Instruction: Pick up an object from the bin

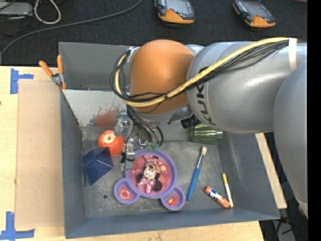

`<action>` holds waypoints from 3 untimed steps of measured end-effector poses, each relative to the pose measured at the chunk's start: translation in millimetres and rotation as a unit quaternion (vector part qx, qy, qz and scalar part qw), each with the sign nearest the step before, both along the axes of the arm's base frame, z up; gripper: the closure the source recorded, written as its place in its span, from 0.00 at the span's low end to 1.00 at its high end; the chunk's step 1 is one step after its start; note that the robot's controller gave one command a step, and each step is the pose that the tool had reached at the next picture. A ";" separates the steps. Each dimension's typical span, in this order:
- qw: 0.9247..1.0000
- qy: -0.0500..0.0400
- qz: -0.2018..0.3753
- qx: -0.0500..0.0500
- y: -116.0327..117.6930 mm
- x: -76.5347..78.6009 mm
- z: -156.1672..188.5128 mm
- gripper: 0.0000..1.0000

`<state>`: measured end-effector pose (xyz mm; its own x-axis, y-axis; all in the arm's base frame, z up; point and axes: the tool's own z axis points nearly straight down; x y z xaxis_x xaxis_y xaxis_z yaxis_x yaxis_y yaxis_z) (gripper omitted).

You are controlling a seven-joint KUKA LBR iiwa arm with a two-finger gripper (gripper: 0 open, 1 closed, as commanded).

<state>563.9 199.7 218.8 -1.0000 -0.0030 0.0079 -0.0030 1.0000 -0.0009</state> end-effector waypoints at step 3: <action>0.982 -0.006 0.189 0.002 -70.7 9.8 -61.2 0.00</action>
Offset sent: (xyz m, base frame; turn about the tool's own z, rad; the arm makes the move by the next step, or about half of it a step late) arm -0.0007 -0.0780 -0.1488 -0.3786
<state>573.7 129.0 157.6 -0.9275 -0.3738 -0.0040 -0.3738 0.9275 0.0013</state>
